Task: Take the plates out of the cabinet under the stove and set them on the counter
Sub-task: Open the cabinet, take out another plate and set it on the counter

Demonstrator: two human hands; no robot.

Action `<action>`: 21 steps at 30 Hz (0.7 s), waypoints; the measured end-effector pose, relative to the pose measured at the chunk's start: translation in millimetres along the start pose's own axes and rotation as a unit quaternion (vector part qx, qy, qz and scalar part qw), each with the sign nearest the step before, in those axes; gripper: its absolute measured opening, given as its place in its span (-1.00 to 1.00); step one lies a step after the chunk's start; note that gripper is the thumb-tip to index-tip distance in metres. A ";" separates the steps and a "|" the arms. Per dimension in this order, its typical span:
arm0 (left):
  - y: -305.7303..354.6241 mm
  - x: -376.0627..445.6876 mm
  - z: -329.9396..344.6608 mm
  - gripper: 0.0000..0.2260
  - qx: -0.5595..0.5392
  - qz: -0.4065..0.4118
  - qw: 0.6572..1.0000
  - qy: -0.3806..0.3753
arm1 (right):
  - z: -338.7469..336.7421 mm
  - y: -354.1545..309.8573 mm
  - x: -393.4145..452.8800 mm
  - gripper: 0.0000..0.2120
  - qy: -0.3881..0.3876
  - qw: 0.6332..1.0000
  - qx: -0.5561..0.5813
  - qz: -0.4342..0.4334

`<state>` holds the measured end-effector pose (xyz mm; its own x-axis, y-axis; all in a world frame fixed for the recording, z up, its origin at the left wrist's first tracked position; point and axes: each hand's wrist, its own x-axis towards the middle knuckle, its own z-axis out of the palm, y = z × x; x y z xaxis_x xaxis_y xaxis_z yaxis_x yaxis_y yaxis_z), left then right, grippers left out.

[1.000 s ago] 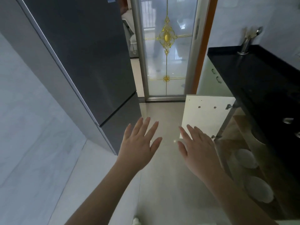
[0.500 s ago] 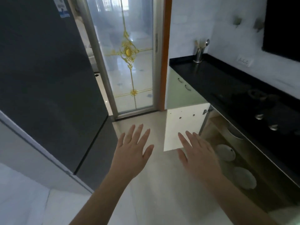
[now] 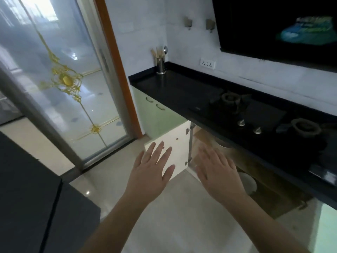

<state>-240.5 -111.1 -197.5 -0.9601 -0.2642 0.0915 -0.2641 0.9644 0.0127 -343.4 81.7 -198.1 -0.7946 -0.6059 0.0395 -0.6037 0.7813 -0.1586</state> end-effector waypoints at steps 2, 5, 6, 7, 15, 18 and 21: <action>-10.0 24.1 -2.2 -0.41 0.003 0.020 1.000 -0.009 | -0.9 6.4 18.2 -0.40 -0.001 1.000 0.001 0.022; -34.8 60.7 -4.0 -0.38 0.006 0.027 1.000 -0.008 | -5.8 14.5 49.7 -0.43 0.006 0.999 -0.006 0.043; -41.6 72.1 -4.6 -0.37 -0.001 0.031 0.999 -0.009 | -6.7 16.2 60.1 -0.44 0.003 0.999 -0.007 0.048; -45.8 83.6 -5.8 -0.37 -0.006 0.038 0.999 -0.006 | -7.8 17.2 68.6 -0.46 0.008 0.998 -0.003 0.058; -62.0 191.9 23.3 -0.48 -0.048 0.115 0.992 -0.020 | -2.8 12.3 132.0 -0.49 0.030 0.989 0.014 0.141; -73.8 231.3 38.2 -0.41 -0.046 0.168 0.984 -0.035 | 0.6 4.4 162.9 -0.46 0.035 0.984 0.000 0.176; -79.0 269.9 39.3 -0.36 -0.043 0.237 0.970 -0.010 | 6.7 -7.8 189.3 -0.44 0.052 0.973 0.003 0.226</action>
<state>-482.4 -259.0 -212.9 -0.9738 0.2100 0.0875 0.2155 0.9748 0.0578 -488.7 -40.2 -196.0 -0.9810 -0.1827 0.0645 -0.1918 0.9631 -0.1887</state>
